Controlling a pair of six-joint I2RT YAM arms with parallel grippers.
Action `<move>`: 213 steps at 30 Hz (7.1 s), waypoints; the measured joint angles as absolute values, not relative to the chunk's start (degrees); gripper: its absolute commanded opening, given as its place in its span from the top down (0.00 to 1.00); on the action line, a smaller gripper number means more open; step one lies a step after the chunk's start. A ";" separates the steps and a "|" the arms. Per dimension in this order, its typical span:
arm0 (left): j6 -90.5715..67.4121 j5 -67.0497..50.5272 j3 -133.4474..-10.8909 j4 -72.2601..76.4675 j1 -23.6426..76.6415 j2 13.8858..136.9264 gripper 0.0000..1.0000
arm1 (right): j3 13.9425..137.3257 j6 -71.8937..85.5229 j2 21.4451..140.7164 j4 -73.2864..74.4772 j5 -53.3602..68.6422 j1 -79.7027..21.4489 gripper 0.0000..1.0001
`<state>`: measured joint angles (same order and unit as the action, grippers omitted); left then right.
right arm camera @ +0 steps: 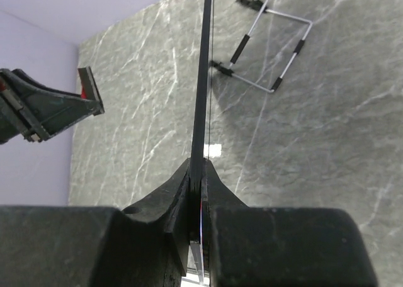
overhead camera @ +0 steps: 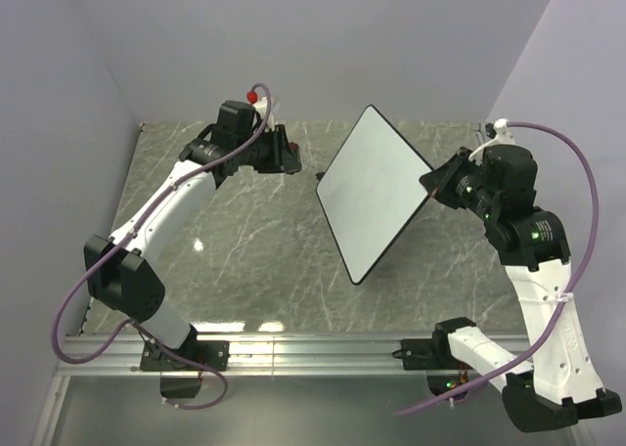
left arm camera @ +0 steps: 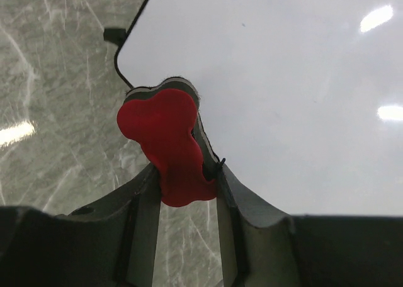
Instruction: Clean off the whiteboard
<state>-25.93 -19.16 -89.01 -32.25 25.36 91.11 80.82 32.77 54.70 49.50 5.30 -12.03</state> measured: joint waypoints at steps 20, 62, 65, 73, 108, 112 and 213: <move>-27.79 -20.62 -74.02 -28.45 24.99 94.04 1.00 | 63.16 40.32 43.99 44.75 24.77 -19.86 1.00; -33.76 2.85 -52.73 -37.17 24.67 76.93 0.01 | 98.45 33.45 69.52 43.72 -29.12 -20.38 1.00; -33.71 2.85 -53.06 -37.10 24.67 76.90 0.01 | 96.97 34.63 69.67 42.85 -28.56 -20.38 1.00; -33.67 2.31 -52.16 -36.47 24.67 76.42 0.00 | 95.22 36.62 69.41 41.87 -29.10 -20.75 1.00; -32.16 0.73 -51.68 -37.95 24.67 59.51 0.01 | 88.51 43.77 76.73 36.38 -42.85 -33.30 1.00; -32.16 0.21 -51.03 -37.52 24.67 59.46 0.01 | 83.29 47.22 76.71 34.13 -41.52 -35.64 1.00; -29.23 14.57 -114.52 -56.82 25.04 83.29 0.01 | 63.66 35.18 22.39 50.65 -19.73 -43.24 0.00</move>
<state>-29.23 14.57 -114.52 -56.82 25.04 83.29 63.66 35.18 22.39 50.65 -19.73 -43.24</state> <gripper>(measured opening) 0.995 0.995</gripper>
